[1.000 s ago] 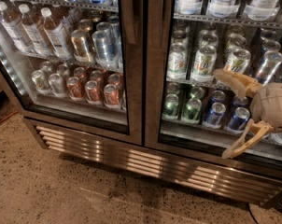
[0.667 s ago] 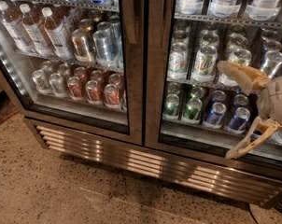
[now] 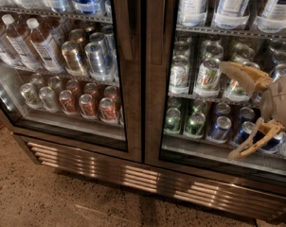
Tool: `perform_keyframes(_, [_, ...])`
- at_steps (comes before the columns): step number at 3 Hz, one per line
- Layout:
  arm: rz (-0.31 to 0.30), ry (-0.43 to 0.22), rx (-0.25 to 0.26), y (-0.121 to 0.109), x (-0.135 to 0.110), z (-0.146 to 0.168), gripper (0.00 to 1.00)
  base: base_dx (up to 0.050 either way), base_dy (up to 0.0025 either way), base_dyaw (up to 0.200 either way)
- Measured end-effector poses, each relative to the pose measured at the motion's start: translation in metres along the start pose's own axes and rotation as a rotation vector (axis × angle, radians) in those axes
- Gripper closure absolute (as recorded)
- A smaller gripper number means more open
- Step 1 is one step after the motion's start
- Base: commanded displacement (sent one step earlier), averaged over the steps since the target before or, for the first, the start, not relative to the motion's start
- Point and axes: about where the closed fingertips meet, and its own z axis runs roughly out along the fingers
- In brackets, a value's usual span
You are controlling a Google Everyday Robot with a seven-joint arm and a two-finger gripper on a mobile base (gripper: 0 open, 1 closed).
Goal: Open right fridge door
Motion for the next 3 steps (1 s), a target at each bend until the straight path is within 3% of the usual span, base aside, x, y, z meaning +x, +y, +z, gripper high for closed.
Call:
perform_keyframes(1, [0.001, 0.001, -0.001, 0.000, 0.000, 0.001, 0.00, 0.000, 0.00000, 0.000])
perform_keyframes(2, [-0.037, 0.010, 0.002, 0.001, -0.026, 0.002, 0.00, 0.000, 0.00000, 0.000])
perform_keyframes(3, [-0.037, 0.010, 0.002, 0.001, -0.026, 0.002, 0.00, 0.000, 0.00000, 0.000])
